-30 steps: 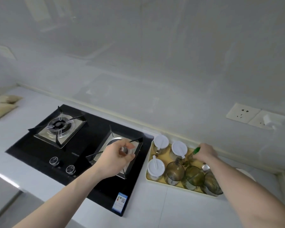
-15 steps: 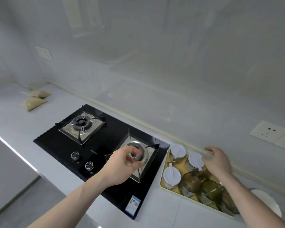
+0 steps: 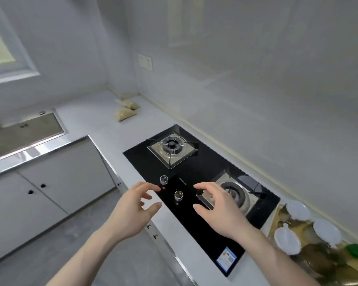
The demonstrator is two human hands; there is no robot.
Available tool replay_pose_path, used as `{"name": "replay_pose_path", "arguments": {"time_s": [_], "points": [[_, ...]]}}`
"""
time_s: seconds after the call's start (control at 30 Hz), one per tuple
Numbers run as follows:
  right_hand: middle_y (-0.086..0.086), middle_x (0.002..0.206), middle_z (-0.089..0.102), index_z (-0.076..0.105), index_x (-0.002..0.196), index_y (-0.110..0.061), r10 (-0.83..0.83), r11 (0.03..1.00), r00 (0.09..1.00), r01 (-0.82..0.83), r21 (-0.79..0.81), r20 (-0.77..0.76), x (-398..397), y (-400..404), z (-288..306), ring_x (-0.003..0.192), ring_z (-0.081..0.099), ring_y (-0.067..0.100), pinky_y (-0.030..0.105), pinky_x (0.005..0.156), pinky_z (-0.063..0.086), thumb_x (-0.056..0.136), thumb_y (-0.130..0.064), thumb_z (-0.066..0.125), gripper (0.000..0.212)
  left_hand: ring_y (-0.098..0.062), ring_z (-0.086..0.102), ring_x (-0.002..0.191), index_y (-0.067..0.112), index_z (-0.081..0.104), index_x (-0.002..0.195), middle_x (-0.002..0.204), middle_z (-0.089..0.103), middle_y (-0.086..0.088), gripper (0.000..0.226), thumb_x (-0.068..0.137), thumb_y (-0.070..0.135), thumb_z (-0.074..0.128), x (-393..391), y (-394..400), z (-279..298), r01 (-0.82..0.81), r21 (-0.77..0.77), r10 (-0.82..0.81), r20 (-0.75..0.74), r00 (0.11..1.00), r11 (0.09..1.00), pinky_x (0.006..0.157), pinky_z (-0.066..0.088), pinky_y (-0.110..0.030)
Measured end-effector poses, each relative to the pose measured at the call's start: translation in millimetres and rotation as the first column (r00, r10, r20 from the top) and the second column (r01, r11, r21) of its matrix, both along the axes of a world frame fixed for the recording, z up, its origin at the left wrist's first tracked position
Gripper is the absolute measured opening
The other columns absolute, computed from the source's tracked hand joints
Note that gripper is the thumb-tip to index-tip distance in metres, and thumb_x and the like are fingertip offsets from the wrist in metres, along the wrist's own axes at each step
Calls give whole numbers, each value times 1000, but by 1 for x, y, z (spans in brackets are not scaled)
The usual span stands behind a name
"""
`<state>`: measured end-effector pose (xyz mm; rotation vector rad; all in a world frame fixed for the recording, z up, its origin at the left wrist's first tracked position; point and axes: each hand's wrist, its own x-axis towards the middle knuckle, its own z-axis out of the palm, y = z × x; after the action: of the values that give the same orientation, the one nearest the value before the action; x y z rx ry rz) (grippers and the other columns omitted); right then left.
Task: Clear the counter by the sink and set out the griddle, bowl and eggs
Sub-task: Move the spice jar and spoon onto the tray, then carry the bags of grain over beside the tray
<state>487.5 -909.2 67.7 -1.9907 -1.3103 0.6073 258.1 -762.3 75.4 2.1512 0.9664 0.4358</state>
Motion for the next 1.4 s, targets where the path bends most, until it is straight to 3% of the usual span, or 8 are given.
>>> {"name": "replay_pose_path", "arguments": {"time_s": [0.3, 0.63, 1.13, 1.4], "points": [[-32, 133, 47, 53, 134, -42, 193, 981, 981, -192, 24, -10, -115, 135, 19, 122, 49, -5, 25, 104, 46, 89, -37, 67, 48, 2, 62, 104, 42, 67, 110, 115, 61, 26, 28, 86, 32, 78, -153, 79, 12, -244, 26, 243, 20, 970, 969, 89, 52, -21], [-31, 131, 48, 54, 130, -46, 261, 965, 961, -256, 61, -95, -214, 234, 20, 122, 48, -8, 24, 104, 46, 89, -35, 69, 44, 3, 60, 108, 44, 64, 108, 119, 57, 29, 26, 88, 36, 77, -269, 153, 21, -317, 78, 319, -16, 948, 945, 90, 52, -23], [-28, 121, 53, 59, 126, -42, 184, 981, 971, -173, 83, -153, -186, 387, 6, 117, 51, -7, 13, 95, 43, 88, -32, 72, 42, 3, 58, 110, 45, 63, 113, 122, 55, 29, 28, 88, 37, 76, -238, 312, 17, -250, 108, 255, -35, 966, 962, 92, 50, -22], [-27, 123, 53, 59, 123, -43, 147, 989, 964, -140, 48, -222, -147, 485, -10, 115, 52, -8, 18, 99, 47, 89, -29, 73, 39, 6, 56, 110, 45, 62, 112, 122, 56, 29, 27, 88, 39, 75, -201, 423, 25, -245, 121, 253, -57, 966, 962, 90, 48, -17]]}}
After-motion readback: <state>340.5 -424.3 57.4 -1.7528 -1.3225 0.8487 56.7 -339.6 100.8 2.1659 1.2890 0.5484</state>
